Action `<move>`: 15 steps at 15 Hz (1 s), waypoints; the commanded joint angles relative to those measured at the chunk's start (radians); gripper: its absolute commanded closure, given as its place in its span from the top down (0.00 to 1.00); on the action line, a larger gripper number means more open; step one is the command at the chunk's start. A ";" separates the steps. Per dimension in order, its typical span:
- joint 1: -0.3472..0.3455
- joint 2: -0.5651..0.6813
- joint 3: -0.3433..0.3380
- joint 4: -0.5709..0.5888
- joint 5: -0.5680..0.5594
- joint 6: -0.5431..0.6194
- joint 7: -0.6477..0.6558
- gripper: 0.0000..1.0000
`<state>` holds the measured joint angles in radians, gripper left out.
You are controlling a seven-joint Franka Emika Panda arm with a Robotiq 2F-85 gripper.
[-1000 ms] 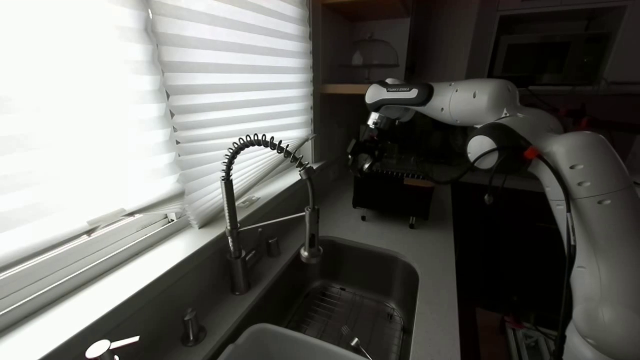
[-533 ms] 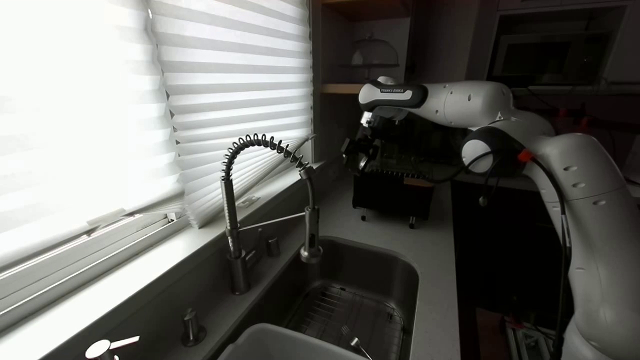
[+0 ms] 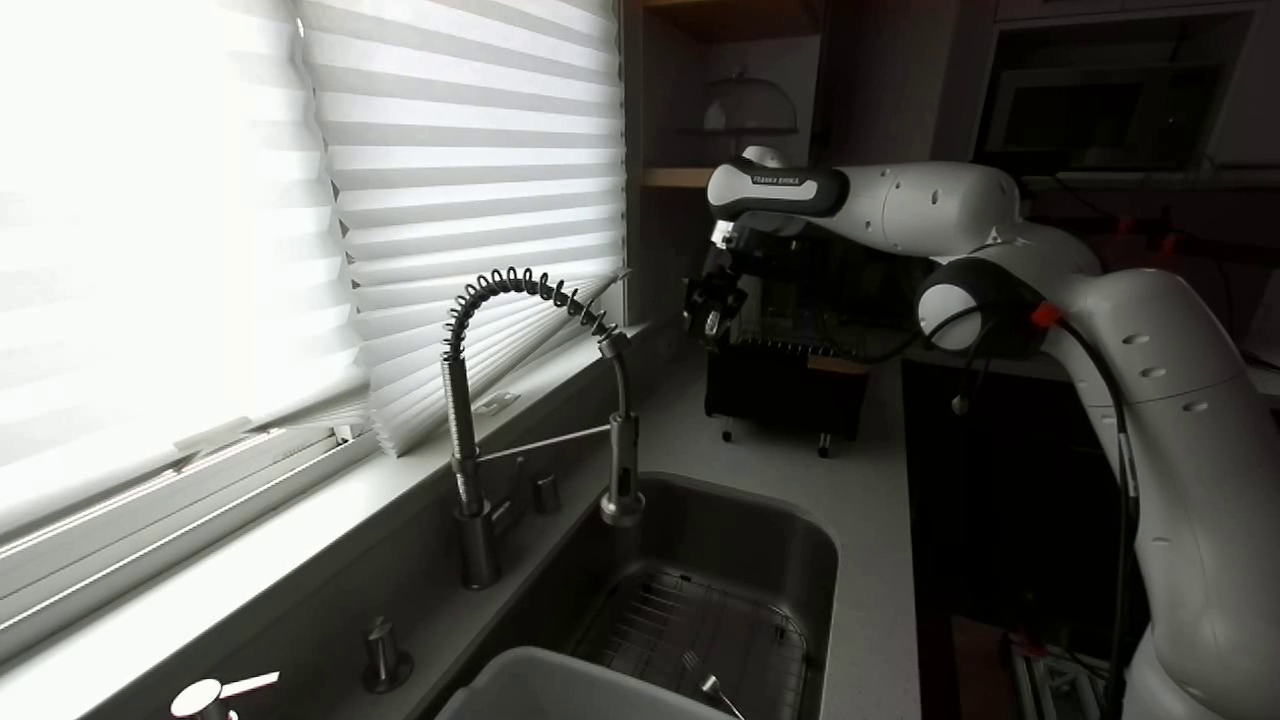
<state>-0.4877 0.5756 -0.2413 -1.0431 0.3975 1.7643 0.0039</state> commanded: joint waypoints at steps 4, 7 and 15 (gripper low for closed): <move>0.007 0.002 -0.012 0.033 -0.032 -0.022 0.034 0.04; 0.011 -0.010 -0.016 0.038 -0.053 -0.024 0.040 0.00; 0.025 -0.054 -0.028 0.052 -0.119 -0.017 0.075 0.01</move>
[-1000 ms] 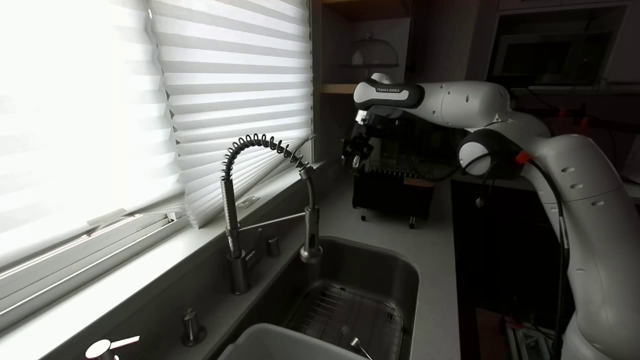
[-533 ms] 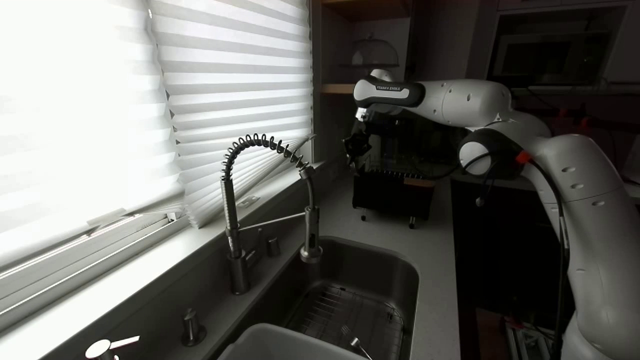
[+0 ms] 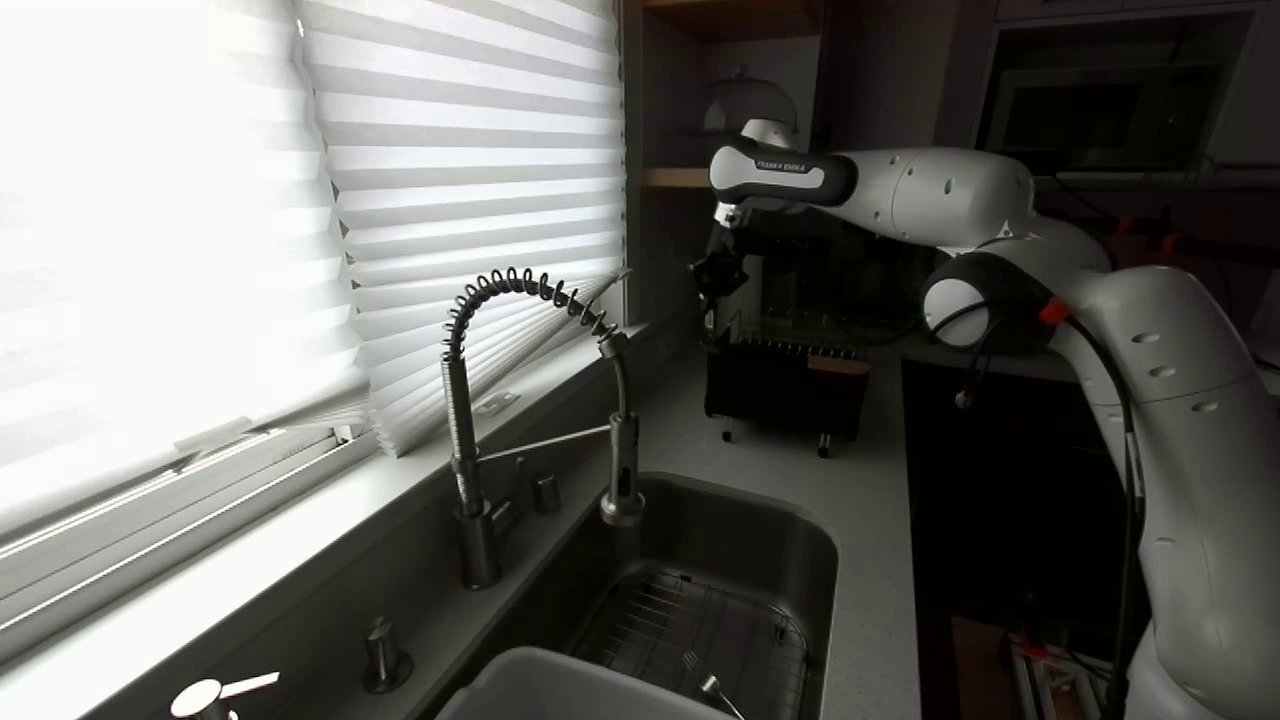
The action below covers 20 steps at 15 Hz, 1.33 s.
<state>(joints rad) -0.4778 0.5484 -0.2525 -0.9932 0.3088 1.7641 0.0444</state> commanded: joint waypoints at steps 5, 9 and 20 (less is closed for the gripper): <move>0.041 -0.101 -0.028 -0.003 -0.075 -0.001 0.058 0.01; 0.064 -0.153 -0.031 0.008 -0.119 -0.016 0.088 0.01; 0.107 -0.126 -0.024 0.054 -0.210 -0.369 0.139 0.01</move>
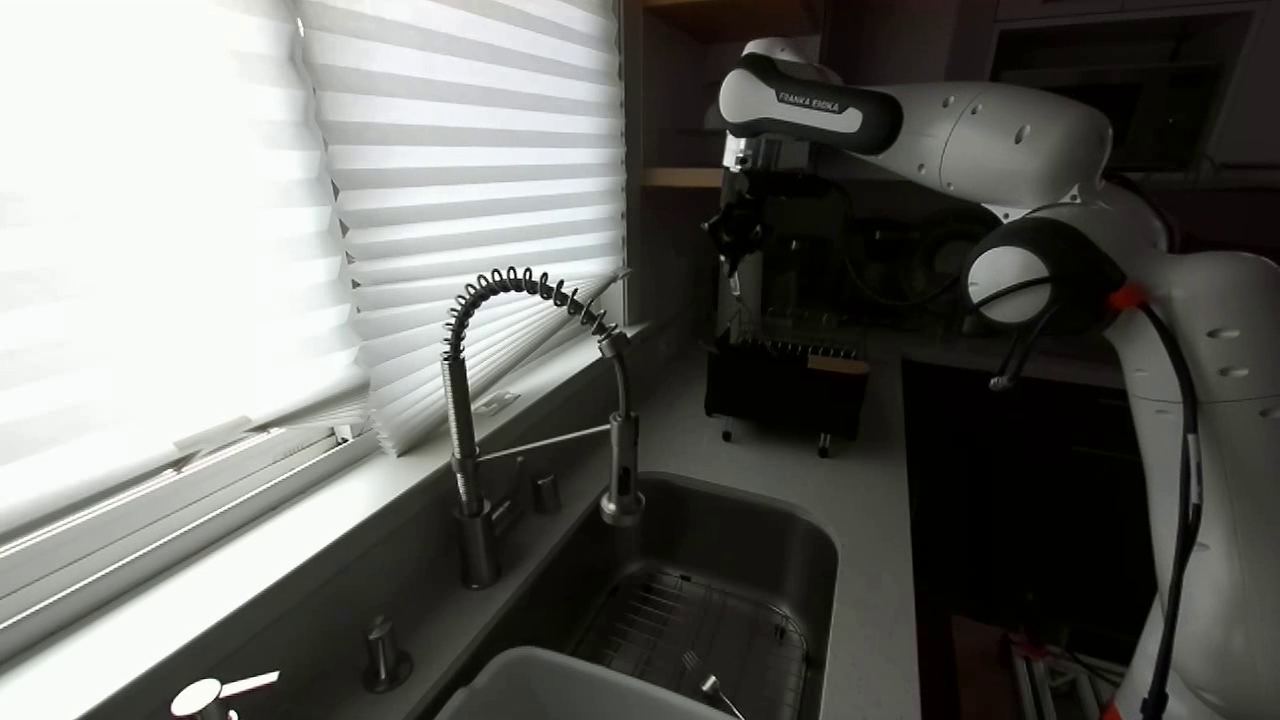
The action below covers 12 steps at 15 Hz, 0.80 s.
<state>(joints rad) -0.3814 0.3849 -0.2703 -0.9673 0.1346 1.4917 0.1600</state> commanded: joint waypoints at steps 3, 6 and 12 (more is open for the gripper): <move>0.027 0.075 -0.009 0.017 -0.077 -0.147 0.045 0.01; 0.046 0.133 -0.012 0.014 -0.129 -0.182 0.071 0.01; 0.090 0.229 -0.011 -0.025 -0.197 -0.164 0.137 0.01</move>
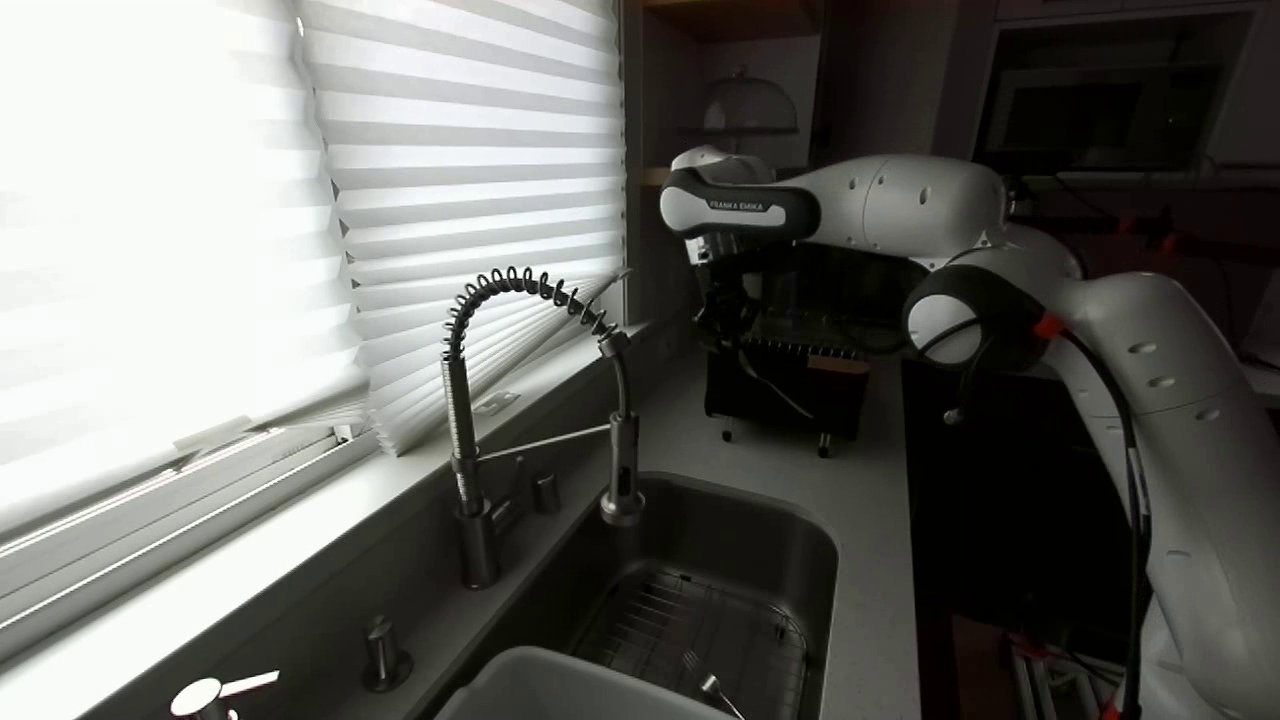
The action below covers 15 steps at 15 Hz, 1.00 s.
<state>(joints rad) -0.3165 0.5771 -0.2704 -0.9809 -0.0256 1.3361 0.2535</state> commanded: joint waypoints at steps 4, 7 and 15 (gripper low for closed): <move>0.048 0.071 -0.008 -0.057 -0.043 0.047 0.083 0.01; 0.064 0.099 -0.015 -0.091 -0.067 0.107 0.126 0.01; 0.080 0.144 -0.015 -0.186 -0.087 0.276 0.187 0.01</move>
<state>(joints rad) -0.2548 0.7227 -0.2712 -1.1146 -0.0844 1.5667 0.4065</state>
